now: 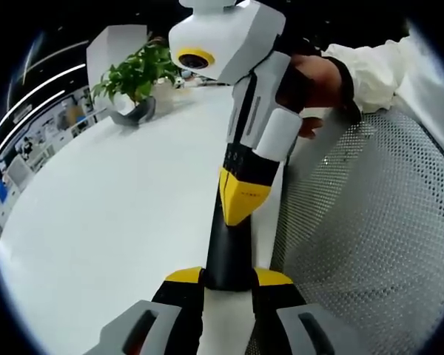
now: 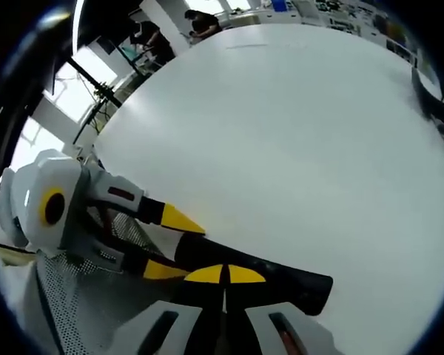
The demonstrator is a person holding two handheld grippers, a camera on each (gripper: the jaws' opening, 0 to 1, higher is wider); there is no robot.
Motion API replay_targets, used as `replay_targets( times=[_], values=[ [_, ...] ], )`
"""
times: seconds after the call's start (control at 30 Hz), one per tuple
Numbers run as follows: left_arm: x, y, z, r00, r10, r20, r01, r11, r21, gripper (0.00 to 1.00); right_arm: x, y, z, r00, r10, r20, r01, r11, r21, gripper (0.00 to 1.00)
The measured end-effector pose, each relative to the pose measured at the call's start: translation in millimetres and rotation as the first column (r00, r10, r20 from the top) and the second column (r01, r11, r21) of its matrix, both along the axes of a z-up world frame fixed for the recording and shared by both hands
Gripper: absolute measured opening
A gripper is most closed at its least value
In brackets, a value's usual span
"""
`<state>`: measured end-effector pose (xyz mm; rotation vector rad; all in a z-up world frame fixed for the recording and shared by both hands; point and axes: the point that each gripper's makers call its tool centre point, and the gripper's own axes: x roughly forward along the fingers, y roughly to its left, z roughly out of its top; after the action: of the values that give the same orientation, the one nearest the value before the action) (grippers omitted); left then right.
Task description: Press the specified remote control buttons in sequence, fully releasing each button before pressing the next.
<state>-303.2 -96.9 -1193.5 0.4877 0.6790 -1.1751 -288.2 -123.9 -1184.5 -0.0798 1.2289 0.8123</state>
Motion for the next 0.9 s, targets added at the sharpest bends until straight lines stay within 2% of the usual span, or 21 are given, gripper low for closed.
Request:
replay_targets(
  times=[0.03, 0.1, 0.17, 0.2, 0.23, 0.3, 0.37, 0.43, 0.5, 0.53, 0.57, 0.6, 0.63, 0.7, 0.73, 0.87, 0.9],
  values=[
    [0.0, 0.0, 0.1, 1.000, -0.002, 0.000, 0.002, 1.000, 0.000, 0.24, 3.3, -1.9, 1.2, 1.000, 0.001, 0.030, 0.000, 1.000, -0.009, 0.00],
    [0.1, 0.0, 0.2, 1.000, -0.001, -0.001, 0.001, 1.000, -0.002, 0.24, 5.7, -1.0, 7.5, 0.999, -0.011, 0.050, 0.010, 1.000, 0.017, 0.00],
    [-0.1, 0.0, 0.1, 1.000, -0.001, -0.002, 0.001, 1.000, 0.001, 0.24, 15.9, 3.5, 26.1, 0.992, -0.067, 0.106, 0.055, 0.993, 0.107, 0.00],
    [0.1, 0.1, -0.3, 1.000, 0.000, -0.002, 0.000, 1.000, 0.002, 0.24, 22.8, 3.7, 35.0, 0.984, -0.090, 0.153, 0.069, 0.988, 0.137, 0.00],
    [0.0, 0.3, -0.3, 1.000, 0.000, -0.001, 0.000, 1.000, 0.002, 0.24, 33.8, 2.5, 49.6, 0.964, -0.129, 0.233, 0.086, 0.979, 0.184, 0.00],
    [0.1, 0.1, -0.4, 1.000, 0.000, -0.001, 0.000, 1.000, 0.005, 0.24, 45.6, -6.9, 67.3, 0.927, -0.199, 0.317, 0.133, 0.967, 0.218, 0.00],
    [0.1, 0.1, -0.4, 1.000, -0.001, -0.002, 0.001, 1.000, 0.007, 0.24, 48.4, -17.3, 75.2, 0.911, -0.270, 0.313, 0.200, 0.951, 0.237, 0.00],
    [0.0, 0.1, -0.3, 1.000, -0.001, -0.003, 0.001, 1.000, 0.009, 0.24, 50.4, -22.9, 79.3, 0.899, -0.290, 0.328, 0.215, 0.945, 0.247, 0.00],
    [-0.1, 0.2, -0.5, 1.000, 0.000, -0.004, 0.000, 1.000, 0.009, 0.24, 54.2, -36.1, 87.8, 0.868, -0.316, 0.384, 0.241, 0.943, 0.232, 0.00],
    [-0.1, 0.1, -0.4, 1.000, -0.001, -0.004, 0.001, 1.000, 0.010, 0.24, 56.0, -40.4, 96.5, 0.845, -0.321, 0.428, 0.236, 0.942, 0.240, 0.00],
    [-0.2, 0.1, -0.3, 1.000, -0.002, -0.005, 0.002, 1.000, 0.012, 0.24, 56.7, -42.9, 102.6, 0.830, -0.324, 0.455, 0.231, 0.941, 0.248, 0.00],
    [-0.3, 0.0, -0.2, 1.000, -0.007, -0.005, 0.007, 1.000, 0.015, 0.24, 57.3, -49.0, 109.6, 0.808, -0.346, 0.477, 0.249, 0.934, 0.256, 0.00],
    [-0.2, 0.0, -0.2, 1.000, -0.009, -0.007, 0.009, 1.000, 0.017, 0.24, 57.0, -52.8, 112.6, 0.797, -0.361, 0.484, 0.264, 0.929, 0.259, 0.00],
    [0.8, 0.5, -0.5, 1.000, -0.016, -0.008, 0.016, 1.000, 0.026, 0.24, 57.3, -61.6, 121.4, 0.763, -0.382, 0.521, 0.277, 0.922, 0.270, 0.04],
    [1.5, 0.5, -0.5, 1.000, -0.020, -0.007, 0.020, 0.999, 0.028, 0.24, 58.6, -68.2, 124.8, 0.737, -0.392, 0.551, 0.291, 0.919, 0.264, 0.06],
    [4.2, 1.0, -0.1, 0.999, -0.034, -0.013, 0.035, 0.999, 0.032, 0.24, 56.6, -78.6, 125.0, 0.701, -0.389, 0.597, 0.308, 0.921, 0.238, 0.19],
    [4.3, 0.9, -0.4, 0.999, -0.039, -0.013, 0.039, 0.999, 0.032, 0.24, 56.0, -80.9, 126.7, 0.685, -0.392, 0.614, 0.314, 0.919, 0.237, 0.22]
  ],
)
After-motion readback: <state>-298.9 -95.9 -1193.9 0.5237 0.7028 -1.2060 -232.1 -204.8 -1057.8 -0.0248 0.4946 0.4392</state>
